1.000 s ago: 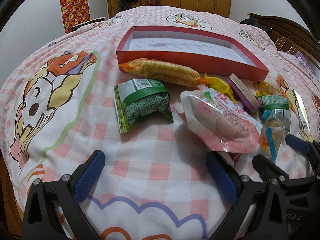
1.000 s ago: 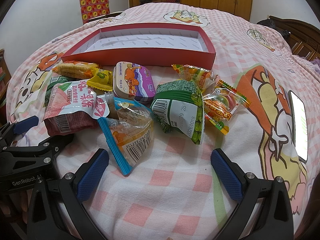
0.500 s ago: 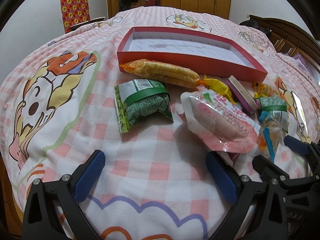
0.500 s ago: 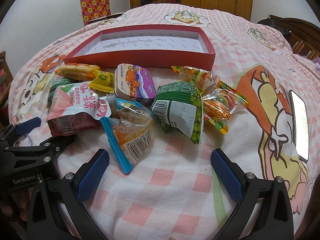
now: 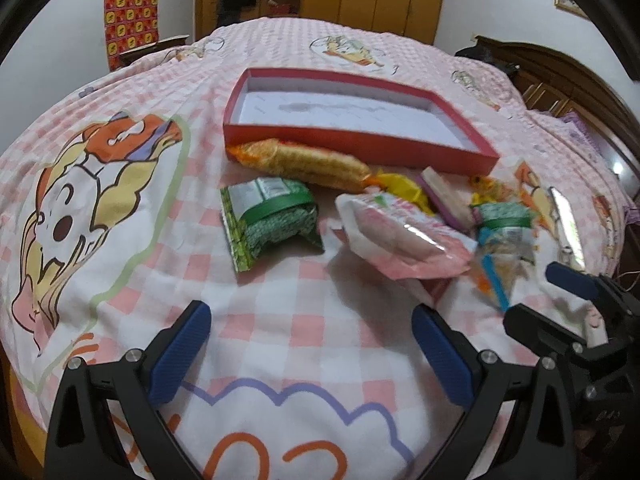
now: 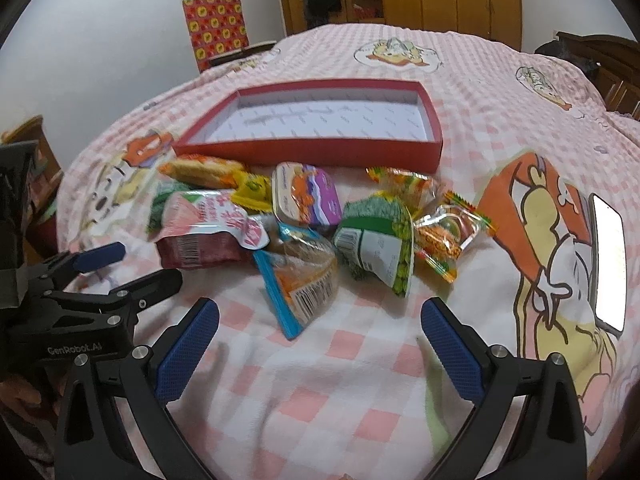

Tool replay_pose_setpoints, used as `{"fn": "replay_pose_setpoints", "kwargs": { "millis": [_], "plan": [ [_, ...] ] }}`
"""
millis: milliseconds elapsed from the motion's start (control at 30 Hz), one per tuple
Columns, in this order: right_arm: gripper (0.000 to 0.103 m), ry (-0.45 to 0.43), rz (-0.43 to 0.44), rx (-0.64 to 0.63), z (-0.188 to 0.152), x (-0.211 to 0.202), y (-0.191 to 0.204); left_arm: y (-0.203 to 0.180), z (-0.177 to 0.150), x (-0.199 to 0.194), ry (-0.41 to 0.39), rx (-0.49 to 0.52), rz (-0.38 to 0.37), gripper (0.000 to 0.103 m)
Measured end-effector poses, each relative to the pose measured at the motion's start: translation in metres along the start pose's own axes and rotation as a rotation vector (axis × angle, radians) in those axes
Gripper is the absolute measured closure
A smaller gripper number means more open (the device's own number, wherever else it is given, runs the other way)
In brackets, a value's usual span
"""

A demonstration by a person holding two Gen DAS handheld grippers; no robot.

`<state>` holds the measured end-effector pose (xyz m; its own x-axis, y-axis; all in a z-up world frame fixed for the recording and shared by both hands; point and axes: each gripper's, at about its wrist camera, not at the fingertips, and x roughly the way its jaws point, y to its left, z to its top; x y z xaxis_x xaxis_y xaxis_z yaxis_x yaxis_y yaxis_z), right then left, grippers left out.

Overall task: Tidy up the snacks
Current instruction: 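Close the right gripper on the blue-edged clear candy bag while the left gripper approaches the pink juice pouch, then close the left gripper on the pink juice pouch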

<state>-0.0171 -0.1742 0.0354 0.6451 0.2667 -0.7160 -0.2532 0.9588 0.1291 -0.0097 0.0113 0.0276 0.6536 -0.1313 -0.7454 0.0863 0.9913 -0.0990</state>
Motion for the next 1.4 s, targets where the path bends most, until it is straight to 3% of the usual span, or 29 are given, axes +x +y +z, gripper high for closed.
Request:
{"fn": "replay_pose_setpoints", "kwargs": {
  "millis": [67,467,700,733,800,1400],
  "plan": [
    [0.001,-0.008,0.021,0.01,0.0,-0.003,0.001,0.0,0.002,-0.006,-0.019,0.005,-0.013,0.001],
    [0.033,0.037,0.1,0.076,0.003,0.015,-0.001,0.0,0.005,-0.018,-0.057,0.035,-0.027,0.002],
    [0.036,0.045,0.106,0.109,0.008,0.025,-0.006,0.003,0.006,-0.017,-0.059,0.04,-0.022,0.002],
    [0.039,0.045,0.105,0.108,0.008,0.025,-0.006,0.002,0.006,-0.018,-0.061,0.045,-0.023,0.002],
    [0.06,0.043,0.1,0.11,0.009,0.026,-0.007,0.0,0.006,-0.018,-0.063,0.051,-0.028,0.002],
    [0.065,0.052,0.111,0.105,0.002,0.014,-0.021,-0.025,0.029,-0.002,-0.076,0.146,-0.142,0.002]
  ]
}}
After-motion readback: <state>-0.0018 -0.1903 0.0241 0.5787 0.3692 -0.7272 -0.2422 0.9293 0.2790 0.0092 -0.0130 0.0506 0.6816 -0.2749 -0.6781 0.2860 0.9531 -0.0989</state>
